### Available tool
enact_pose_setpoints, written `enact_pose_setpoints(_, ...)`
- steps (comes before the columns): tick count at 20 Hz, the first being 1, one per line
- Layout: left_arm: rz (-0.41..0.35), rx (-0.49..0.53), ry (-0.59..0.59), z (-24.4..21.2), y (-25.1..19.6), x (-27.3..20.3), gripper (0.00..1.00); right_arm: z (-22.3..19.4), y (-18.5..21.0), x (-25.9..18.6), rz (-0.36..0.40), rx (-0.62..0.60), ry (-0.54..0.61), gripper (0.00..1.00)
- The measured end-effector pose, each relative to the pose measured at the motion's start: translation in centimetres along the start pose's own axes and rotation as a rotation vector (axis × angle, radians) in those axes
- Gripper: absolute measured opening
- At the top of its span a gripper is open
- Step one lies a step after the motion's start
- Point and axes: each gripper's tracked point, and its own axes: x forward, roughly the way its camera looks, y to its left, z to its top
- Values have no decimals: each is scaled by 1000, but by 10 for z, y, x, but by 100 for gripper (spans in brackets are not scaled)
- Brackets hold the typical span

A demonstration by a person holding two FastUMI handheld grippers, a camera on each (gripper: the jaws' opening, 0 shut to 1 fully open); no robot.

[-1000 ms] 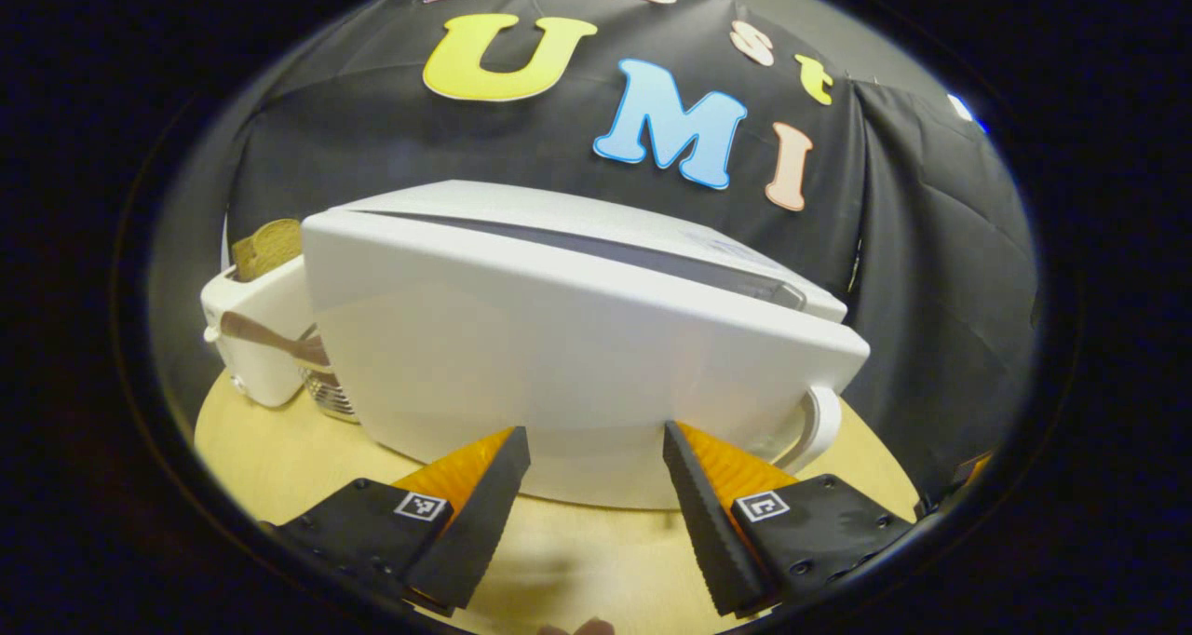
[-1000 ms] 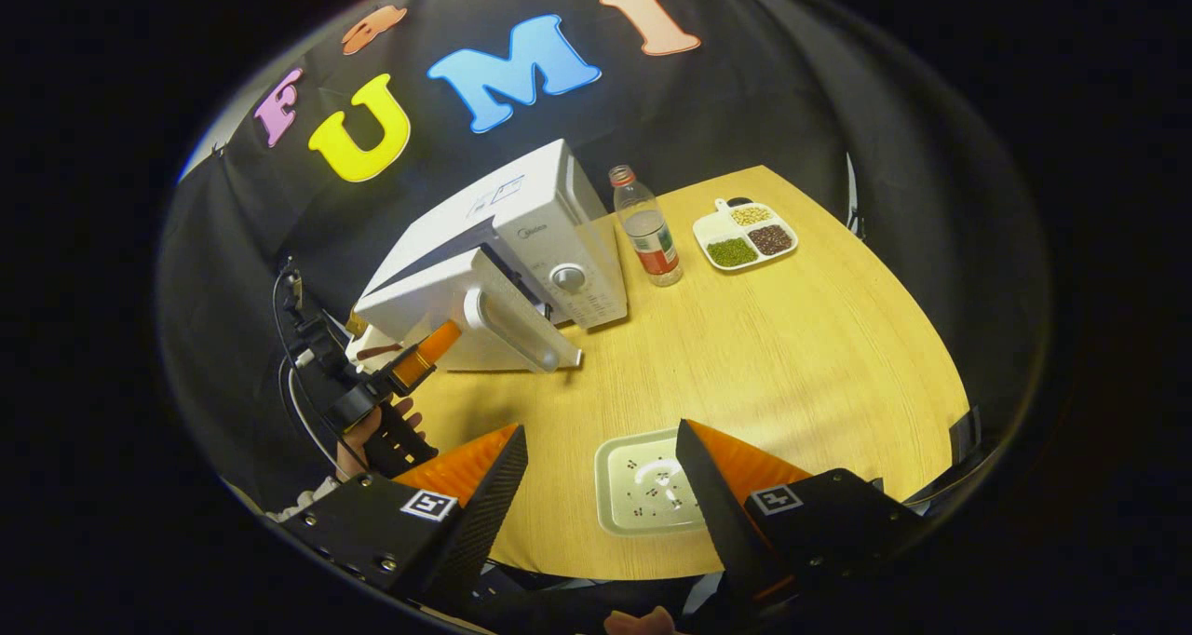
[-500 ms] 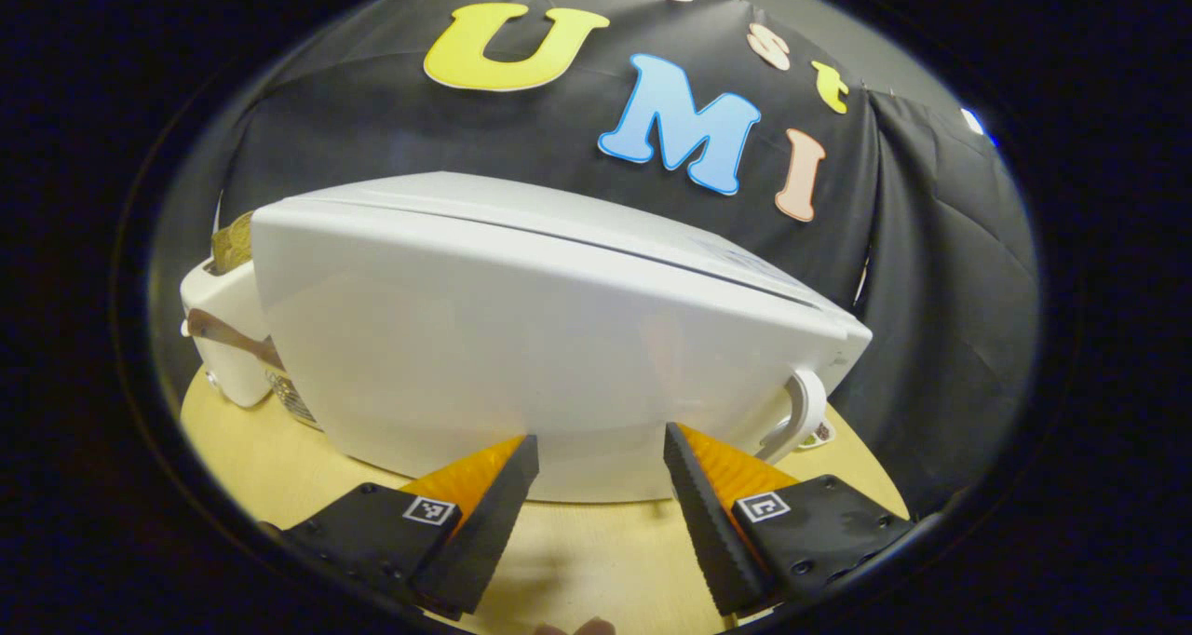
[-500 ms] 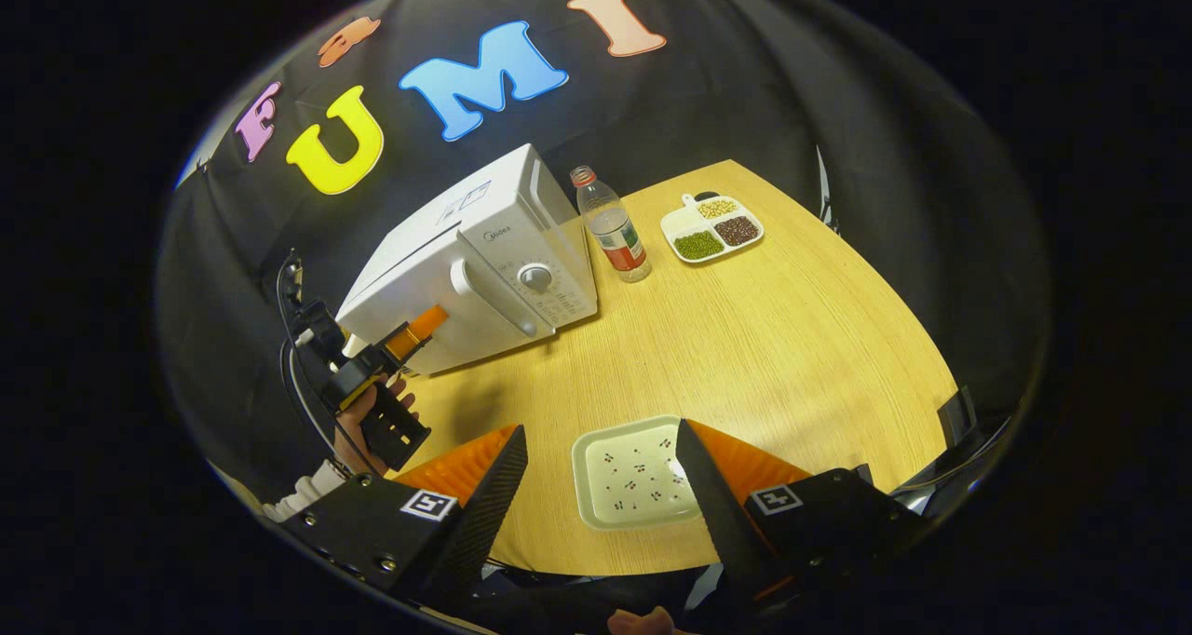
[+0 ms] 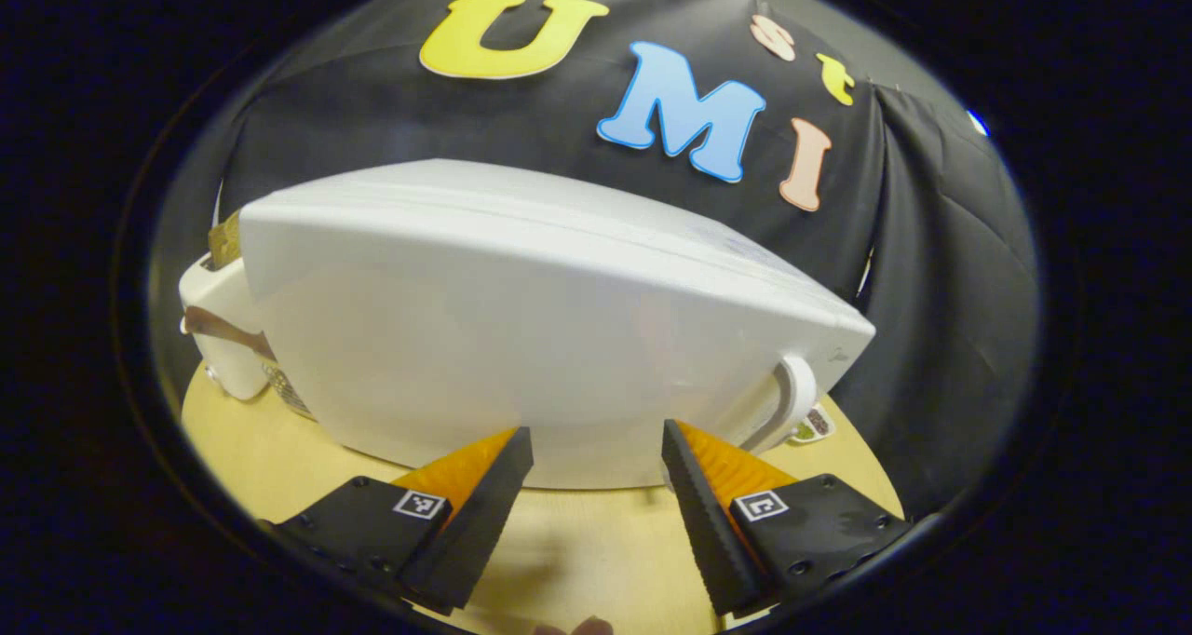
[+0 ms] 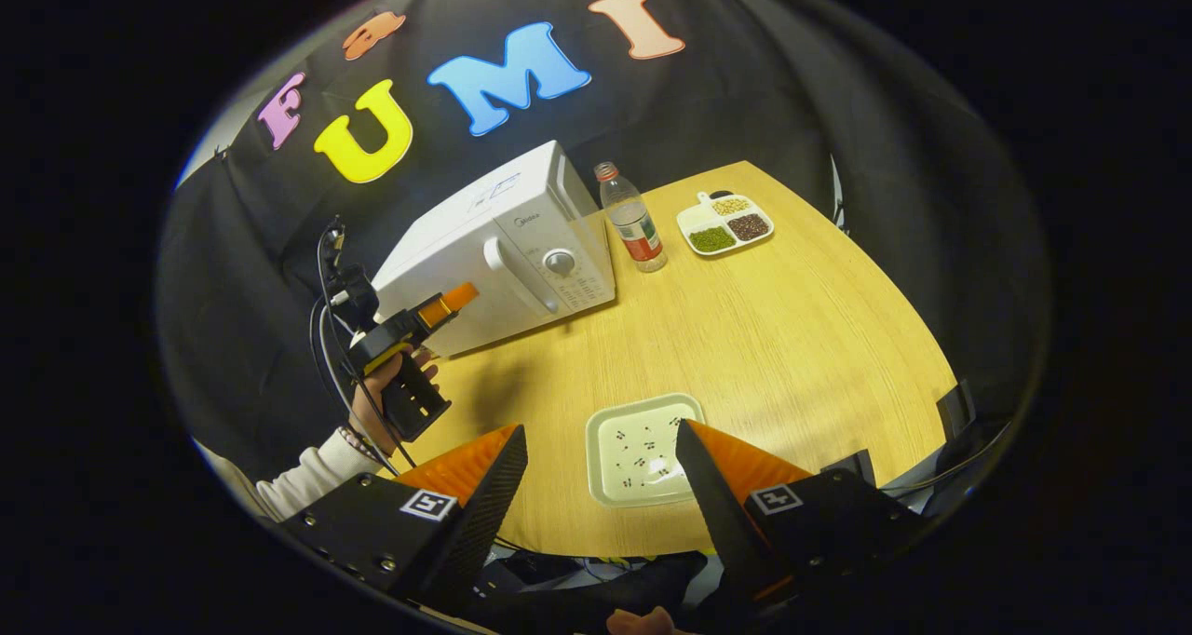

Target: Open the microwave oven with the left hand, put the food in, and close the microwave oven.

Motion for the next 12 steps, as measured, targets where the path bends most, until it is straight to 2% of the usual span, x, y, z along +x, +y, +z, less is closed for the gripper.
enact_pose_setpoints(2,-2,26,-5,1,-13,-33,100,5,-4,-3,-3,-22,-24,98)
enact_pose_setpoints(3,-13,27,-11,0,-23,-53,96,5,-1,-6,15,-20,-29,99)
enact_pose_setpoints(4,-32,29,-28,3,-33,-73,92,9,-3,-11,18,-19,-46,94)
enact_pose_setpoints(5,-52,40,-40,6,-43,-90,96,13,-6,-15,16,-19,-66,99)
enact_pose_setpoints(7,-69,100,-49,13,-58,-116,92,17,-7,-26,30,-16,-91,98)
enact_pose_setpoints(10,-97,155,-77,32,-91,-152,100,32,-17,-51,38,-19,-158,99)
enact_pose_setpoints(12,-104,160,-105,43,-117,-175,95,43,-22,-70,68,-17,-204,99)
